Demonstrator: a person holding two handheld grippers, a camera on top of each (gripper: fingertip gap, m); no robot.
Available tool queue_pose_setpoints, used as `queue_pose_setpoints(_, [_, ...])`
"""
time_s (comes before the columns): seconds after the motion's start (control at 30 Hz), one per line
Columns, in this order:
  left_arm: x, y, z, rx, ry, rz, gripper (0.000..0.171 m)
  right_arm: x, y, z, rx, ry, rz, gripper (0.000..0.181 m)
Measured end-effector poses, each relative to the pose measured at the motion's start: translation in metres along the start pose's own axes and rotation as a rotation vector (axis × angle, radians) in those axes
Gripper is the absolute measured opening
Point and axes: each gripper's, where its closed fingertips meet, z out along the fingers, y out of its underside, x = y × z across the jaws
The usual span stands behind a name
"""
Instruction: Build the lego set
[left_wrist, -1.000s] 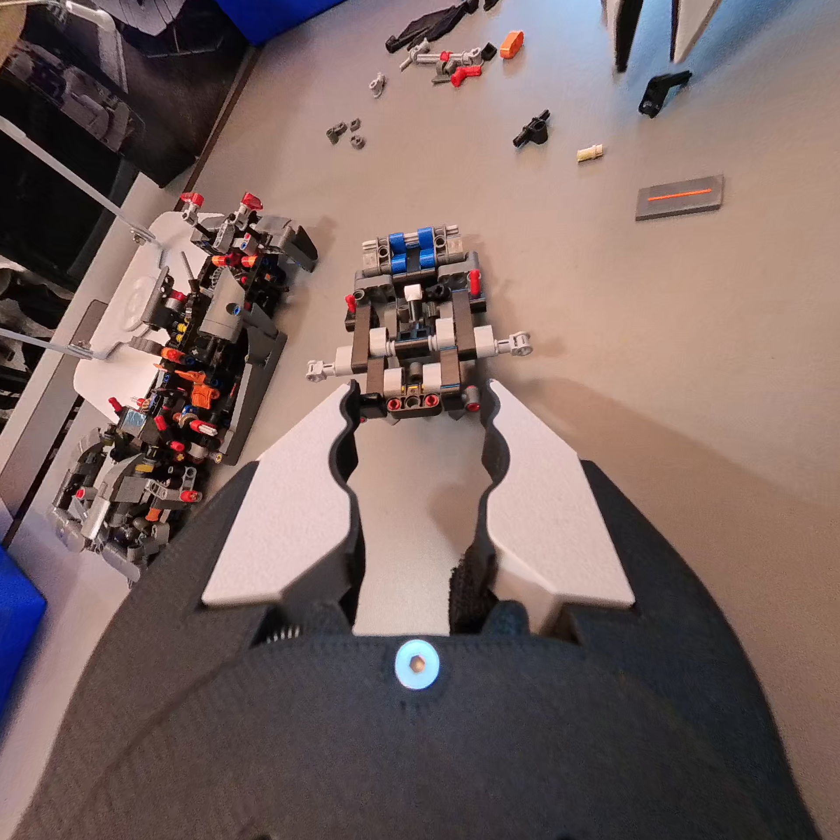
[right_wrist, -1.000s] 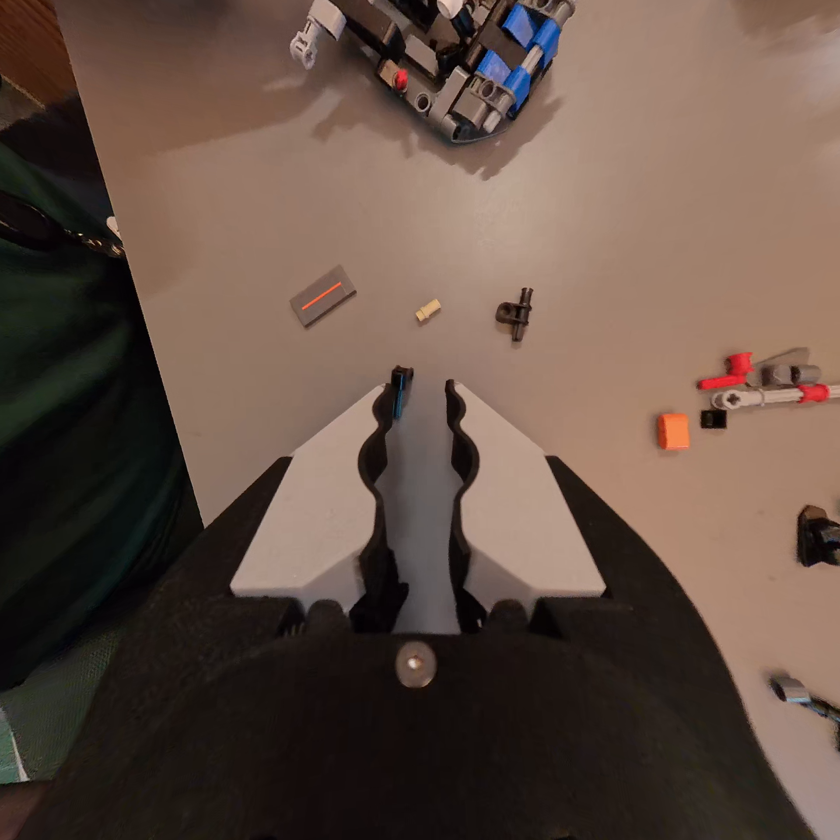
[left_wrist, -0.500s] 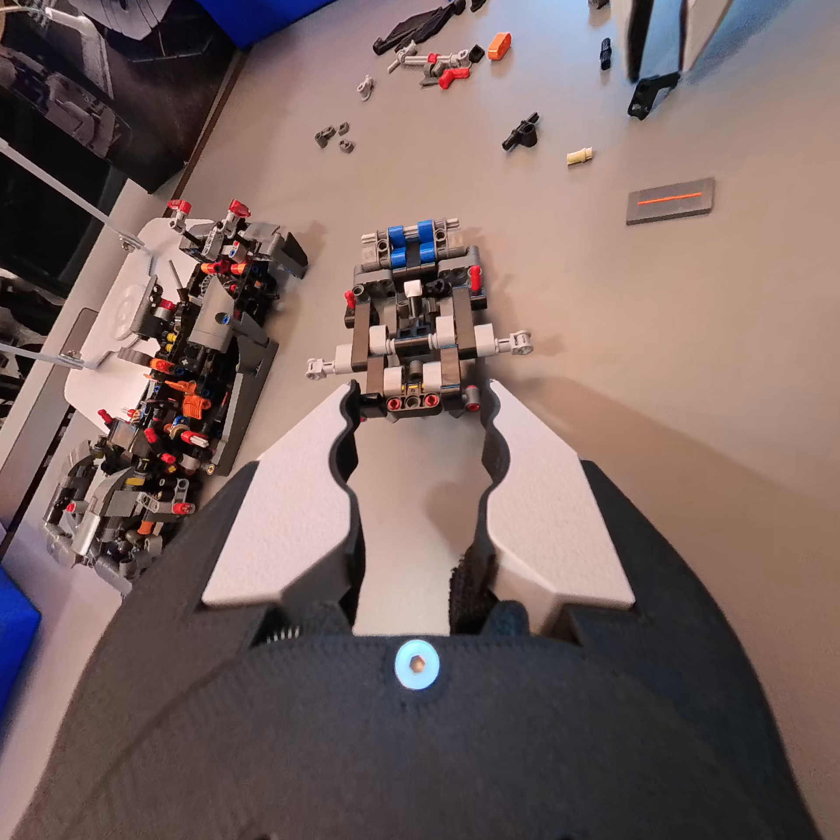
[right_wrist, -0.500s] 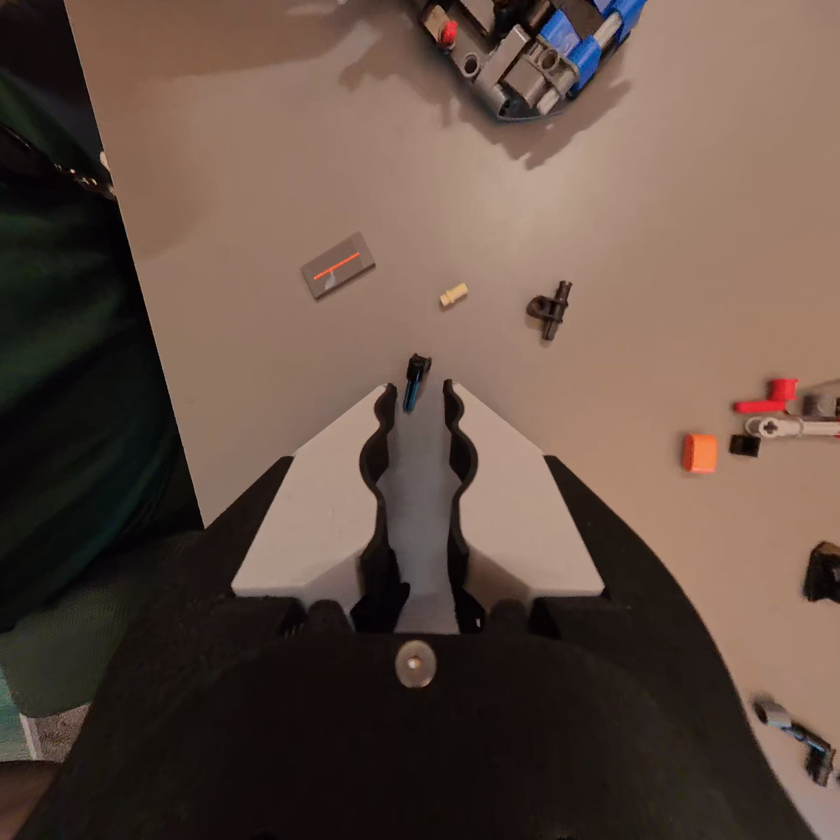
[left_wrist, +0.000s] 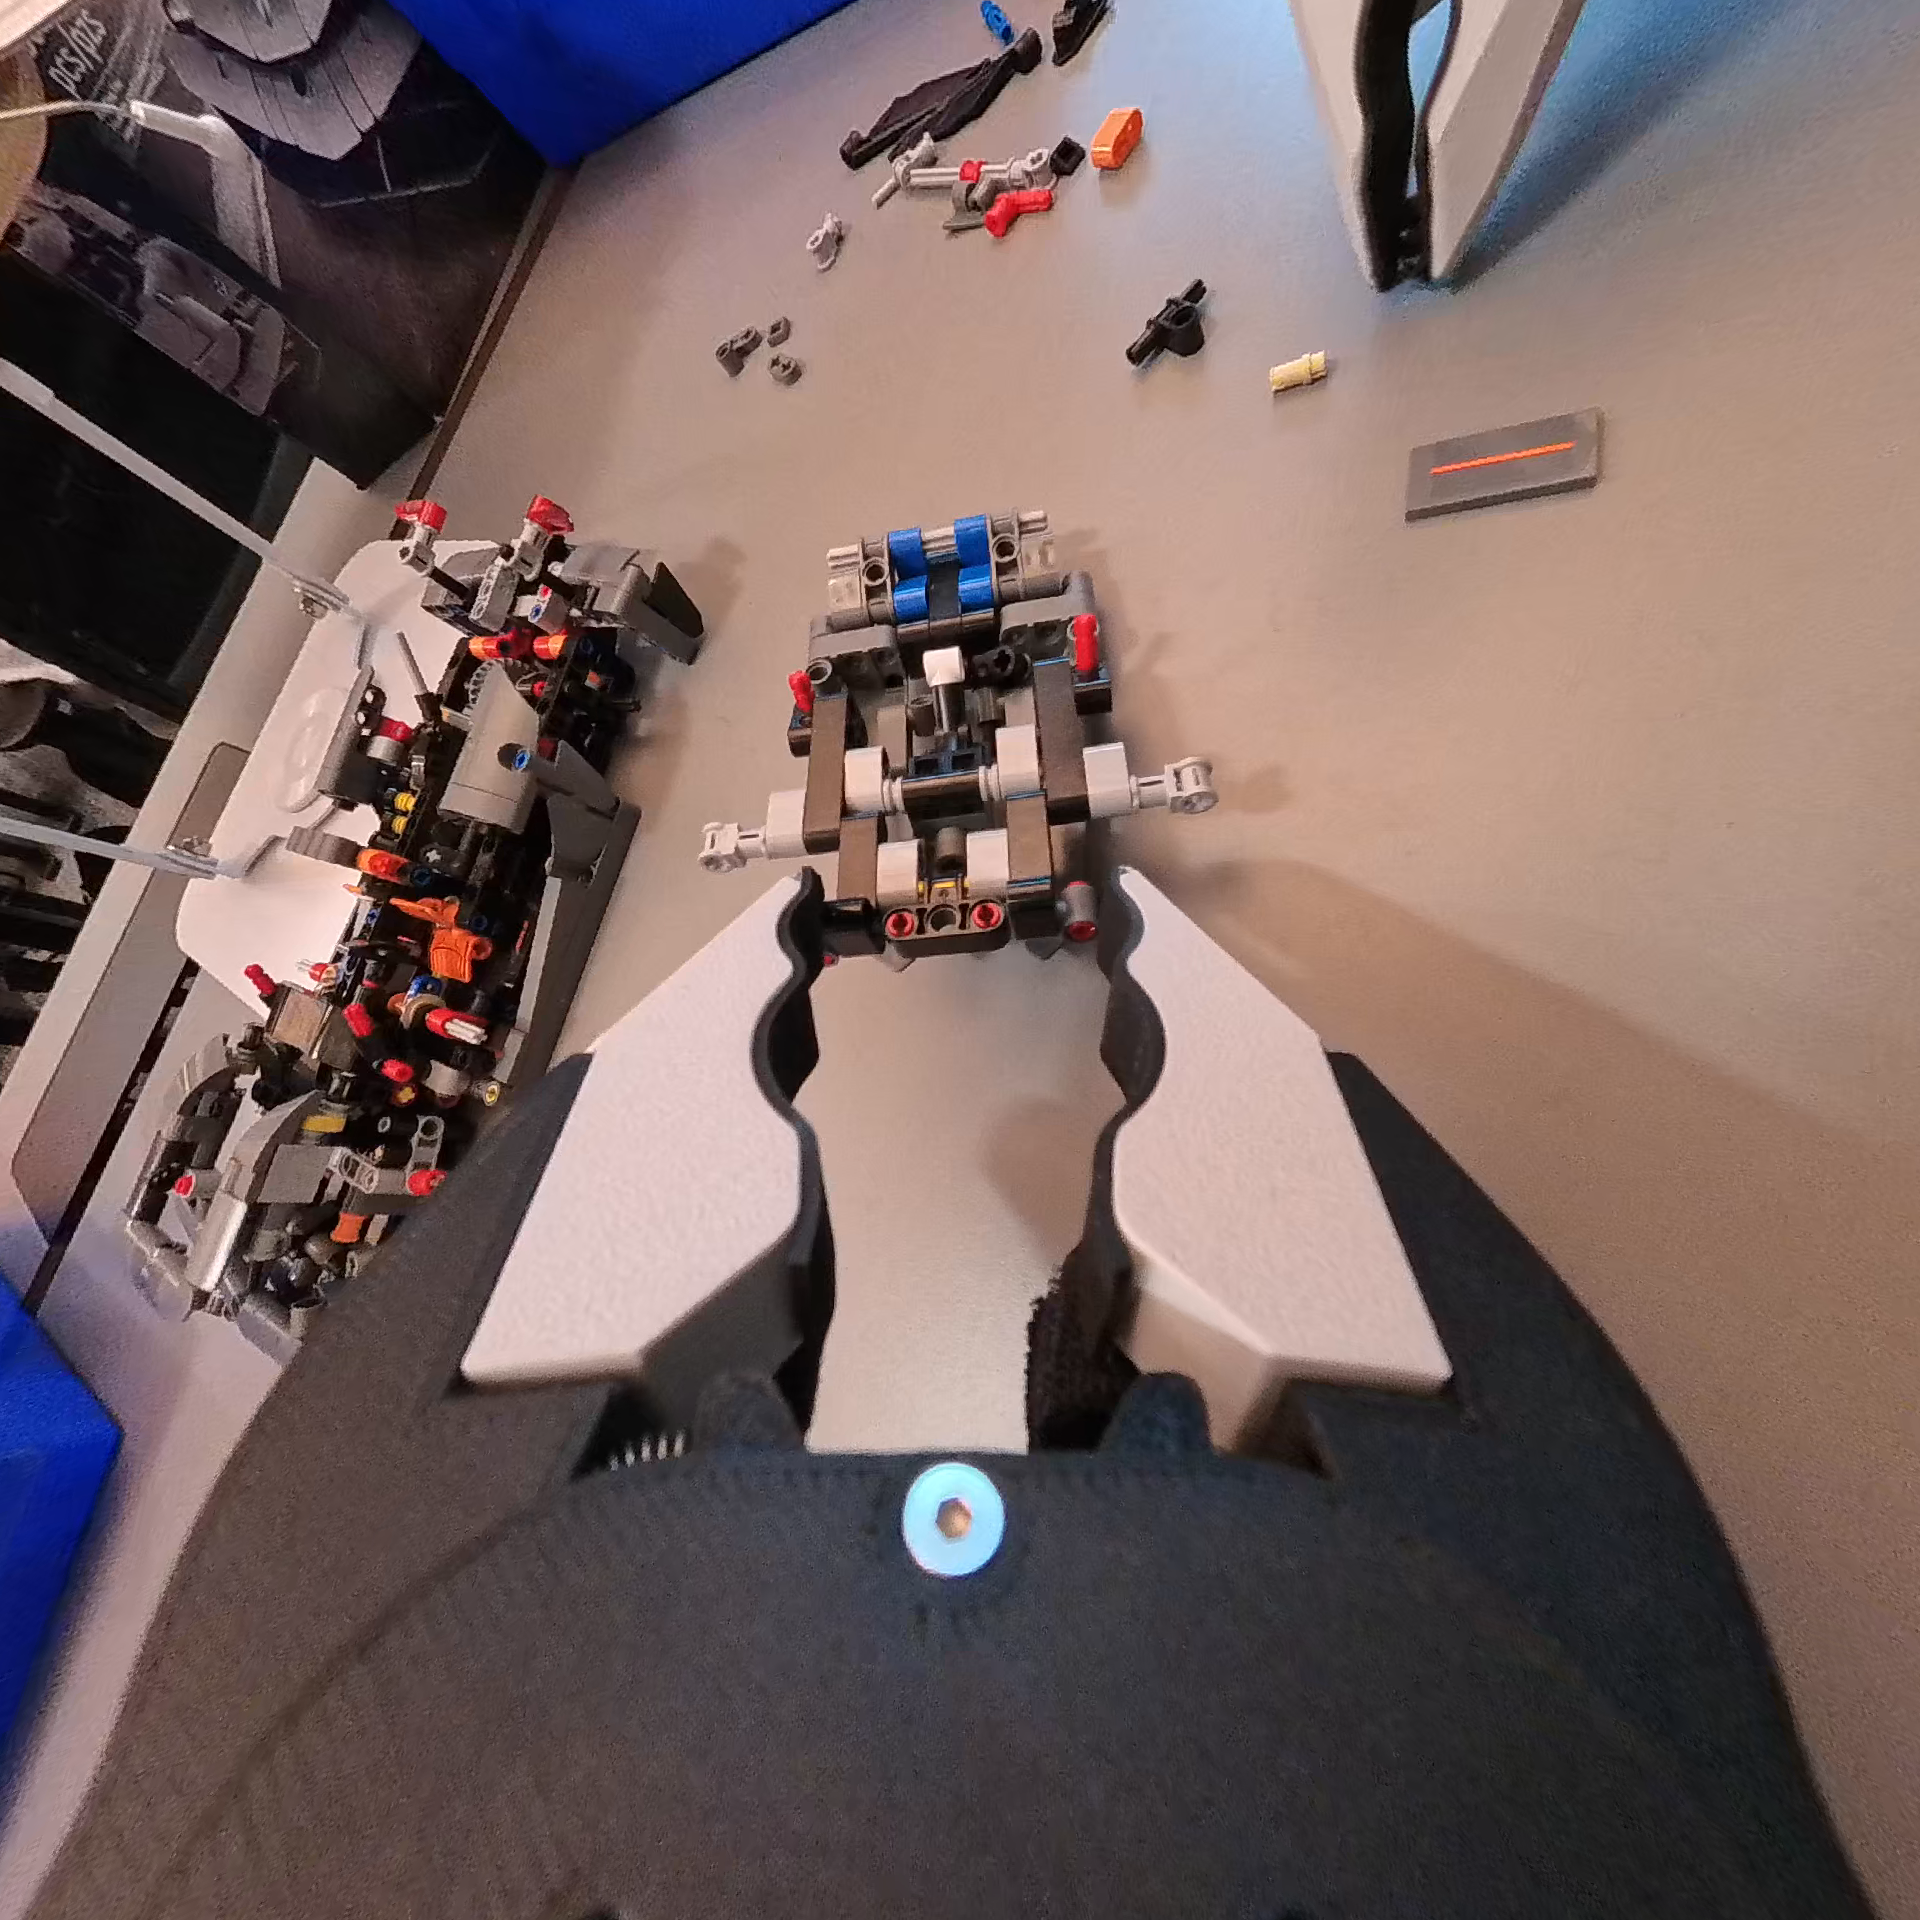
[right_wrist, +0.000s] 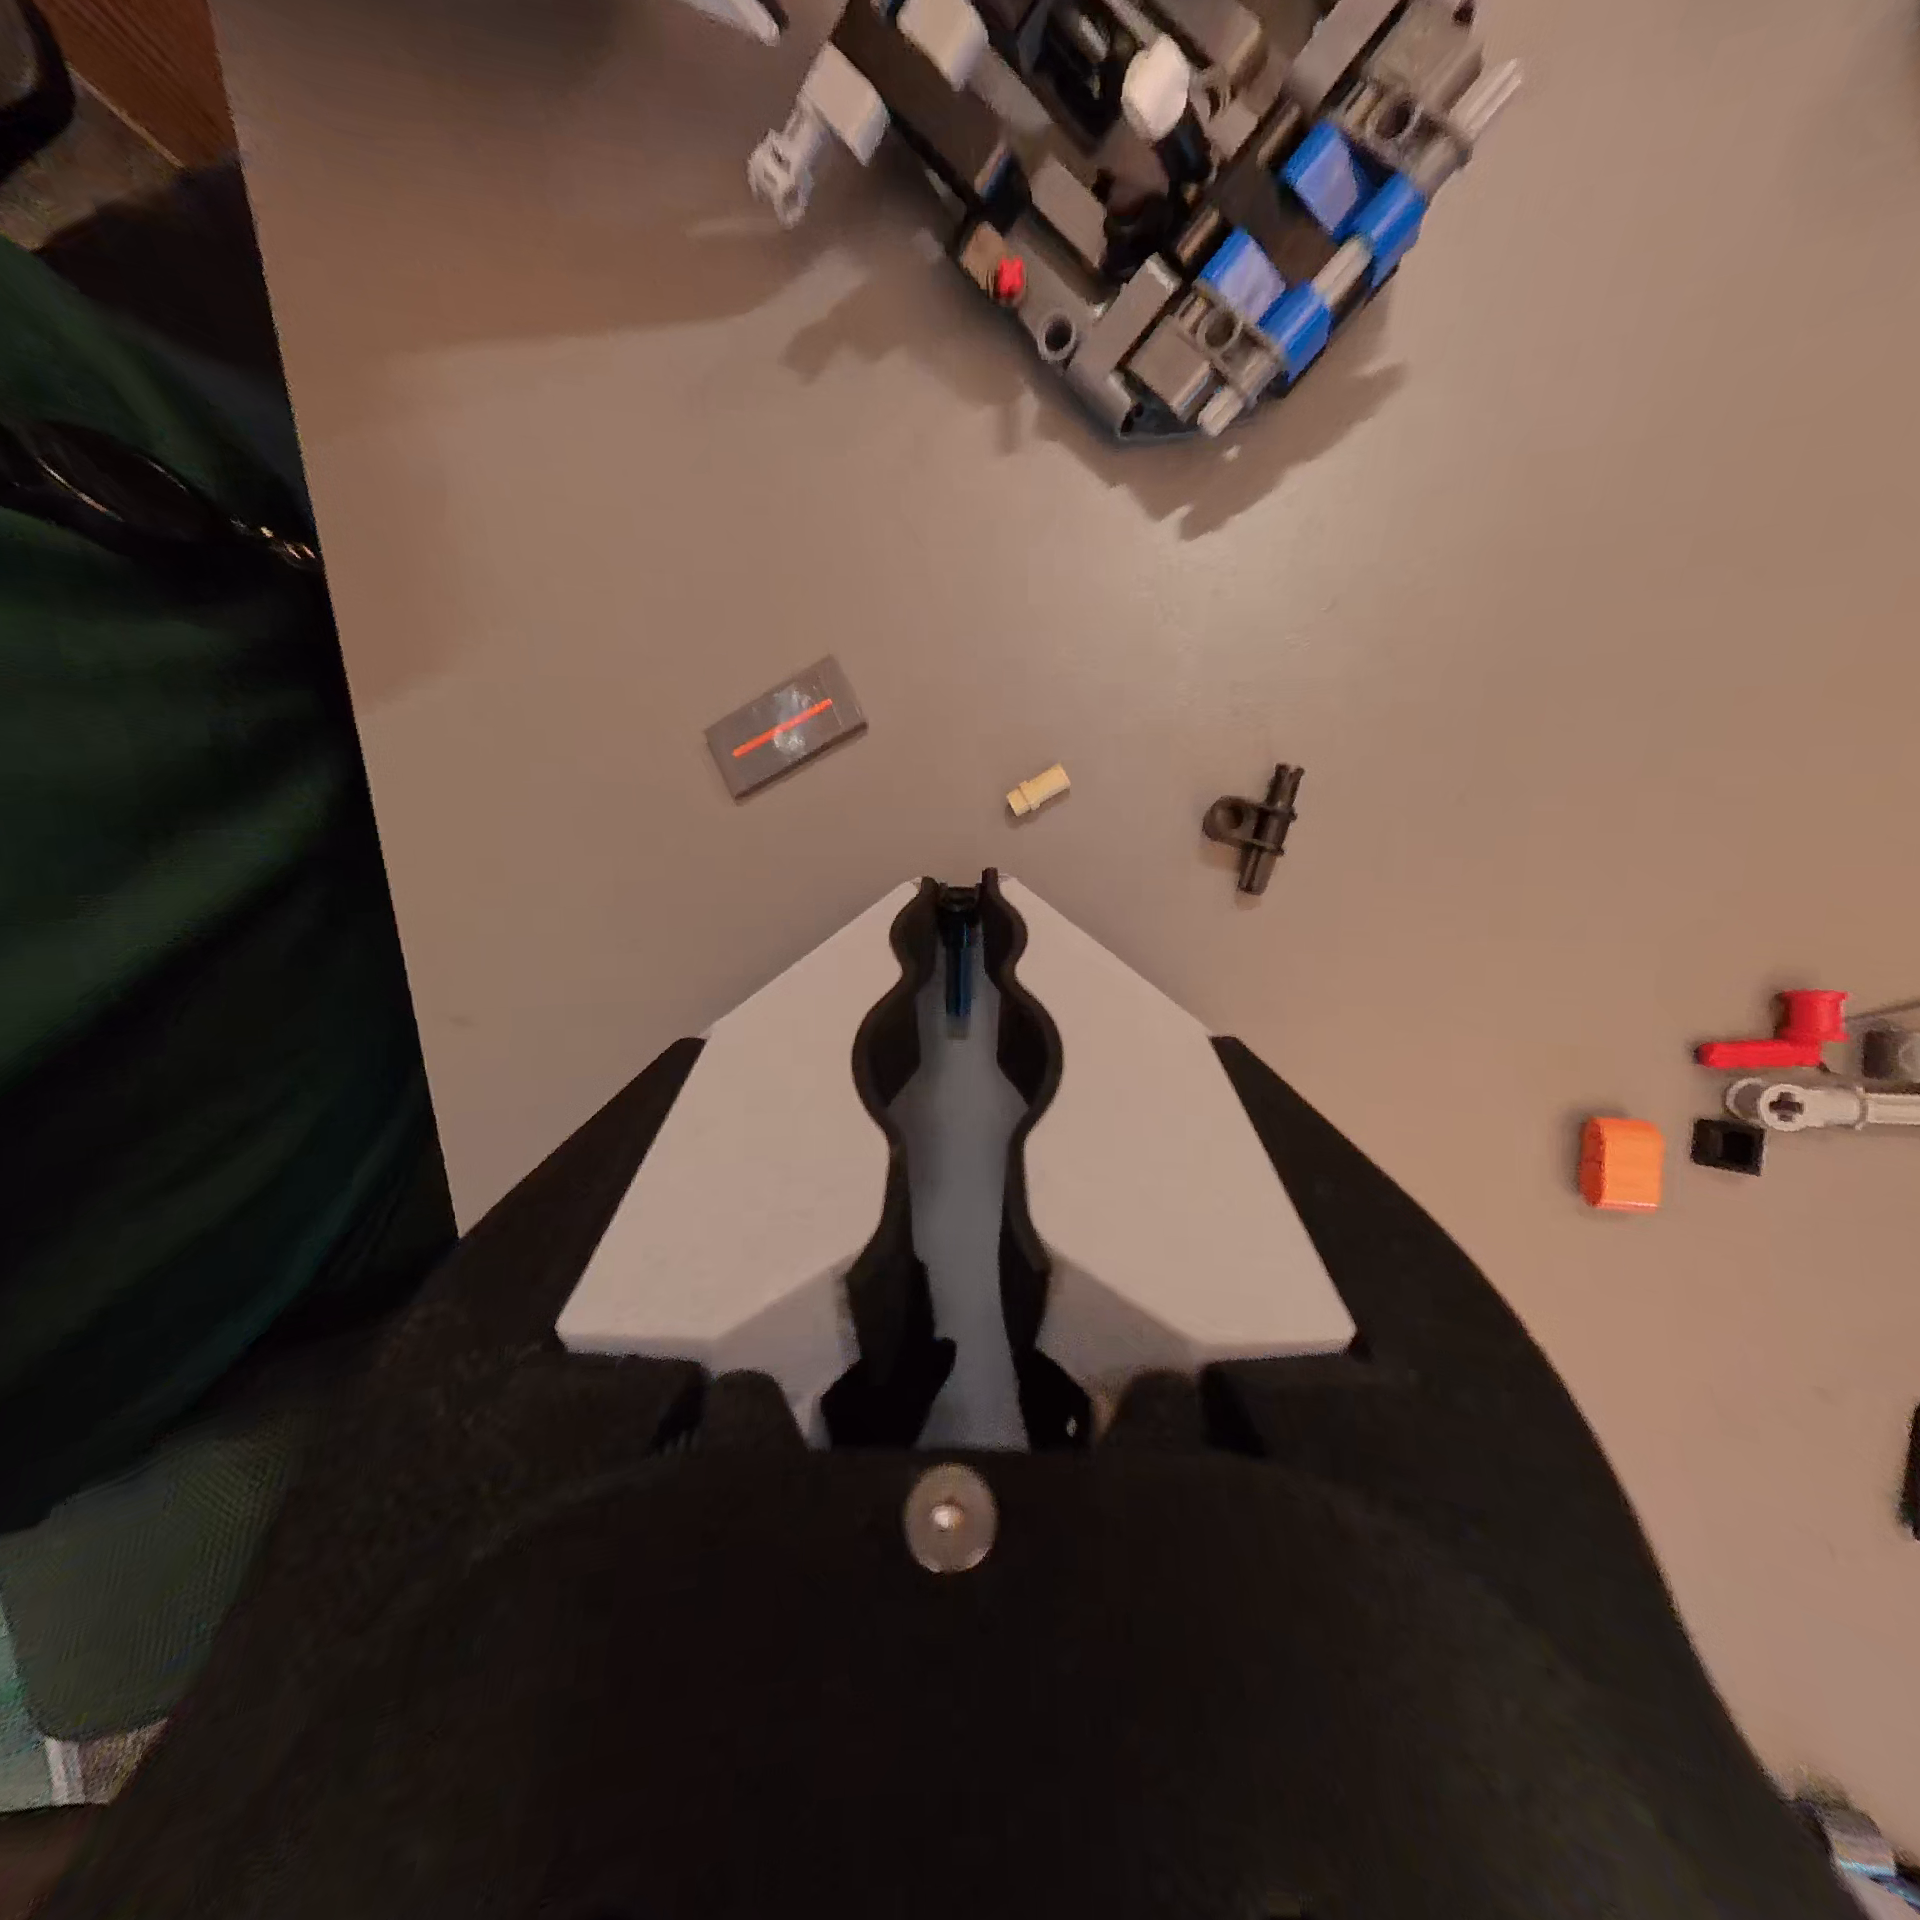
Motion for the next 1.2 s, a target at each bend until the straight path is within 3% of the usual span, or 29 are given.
queue_pose_setpoints(0.33, [0.007, 0.01, 0.003, -0.015, 0.051, -0.074, 0.051, -0.004, -0.057, -0.011, 0.296, -0.09, 0.034, 0.005])
queue_pose_setpoints(0.57, [0.003, 0.014, -0.001, -0.004, 0.037, -0.141, 0.059, -0.004, -0.109, -0.031, 0.646, -0.235, 0.208, 0.005])
queue_pose_setpoints(0.7, [-0.008, -0.018, -0.01, 0.099, 0.013, -0.189, 0.053, -0.006, -0.138, -0.056, 0.904, -0.411, 0.316, 0.006])
queue_pose_setpoints(0.8, [0.0, -0.06, -0.011, 0.261, 0.127, -0.323, 0.044, -0.008, -0.152, -0.068, 1.027, -0.484, 0.34, 0.006])
queue_pose_setpoints(0.93, [0.004, -0.099, -0.014, 0.44, 0.25, -0.492, 0.038, -0.018, -0.161, -0.069, 1.068, -0.525, 0.309, 0.005])
queue_pose_setpoints(1.2, [0.006, -0.123, -0.02, 0.577, 0.371, -0.627, 0.014, -0.042, -0.164, -0.064, 1.059, -0.515, 0.187, 0.005])
